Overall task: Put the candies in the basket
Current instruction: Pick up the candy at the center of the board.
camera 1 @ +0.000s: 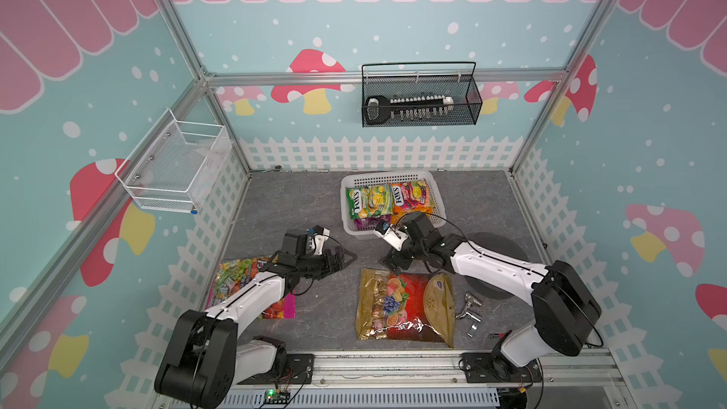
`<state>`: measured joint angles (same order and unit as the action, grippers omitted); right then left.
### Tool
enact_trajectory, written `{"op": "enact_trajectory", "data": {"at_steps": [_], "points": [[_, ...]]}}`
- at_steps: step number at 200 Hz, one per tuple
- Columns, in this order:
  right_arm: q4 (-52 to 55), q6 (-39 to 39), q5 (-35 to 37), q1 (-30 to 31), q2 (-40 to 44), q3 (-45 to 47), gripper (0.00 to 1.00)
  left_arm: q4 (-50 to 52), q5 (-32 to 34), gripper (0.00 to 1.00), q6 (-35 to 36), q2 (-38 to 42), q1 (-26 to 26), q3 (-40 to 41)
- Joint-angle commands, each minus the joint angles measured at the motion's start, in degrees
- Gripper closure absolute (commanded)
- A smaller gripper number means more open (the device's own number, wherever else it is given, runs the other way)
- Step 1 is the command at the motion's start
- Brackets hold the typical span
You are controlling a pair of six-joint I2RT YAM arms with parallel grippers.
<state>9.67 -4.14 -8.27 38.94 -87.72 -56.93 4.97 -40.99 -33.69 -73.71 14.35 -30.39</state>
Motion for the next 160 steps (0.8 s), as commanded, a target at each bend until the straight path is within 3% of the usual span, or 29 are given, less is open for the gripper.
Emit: {"op": "enact_trajectory", "data": {"at_steps": [1, 43, 82, 119, 139, 155, 160], "points": [[-2.71, 10.51, -2.13, -3.57, 2.94, 2.60, 0.01, 0.91, -6.12, 0.02, 3.10, -3.36, 3.44, -1.32], [-11.77, 19.11, -2.00, -6.68, 8.85, 9.69, 0.01, -1.08, -3.00, 0.07, 5.89, -9.29, 8.42, -2.66], [-13.41, 19.52, -4.78, -7.27, 10.13, 9.64, 0.01, -2.61, -1.55, 0.26, 7.43, -15.83, 11.46, -3.80], [-14.14, 19.47, -4.25, -7.54, 11.05, 10.26, 0.01, -6.28, -5.17, 0.52, 7.14, -18.04, 12.58, -3.86], [-14.94, 18.71, -4.48, -7.54, 11.85, 10.84, 0.01, -6.83, -4.80, 0.75, 8.26, -16.38, 13.51, -3.24], [-16.45, 17.56, -4.98, -7.56, 12.46, 11.61, 0.01, -7.55, -5.94, 1.00, 8.38, -13.72, 13.49, -2.83], [-16.93, 16.93, -5.46, -7.56, 12.64, 11.78, 0.01, -7.48, -6.25, 1.00, 8.33, -12.64, 13.43, -2.83]]}}
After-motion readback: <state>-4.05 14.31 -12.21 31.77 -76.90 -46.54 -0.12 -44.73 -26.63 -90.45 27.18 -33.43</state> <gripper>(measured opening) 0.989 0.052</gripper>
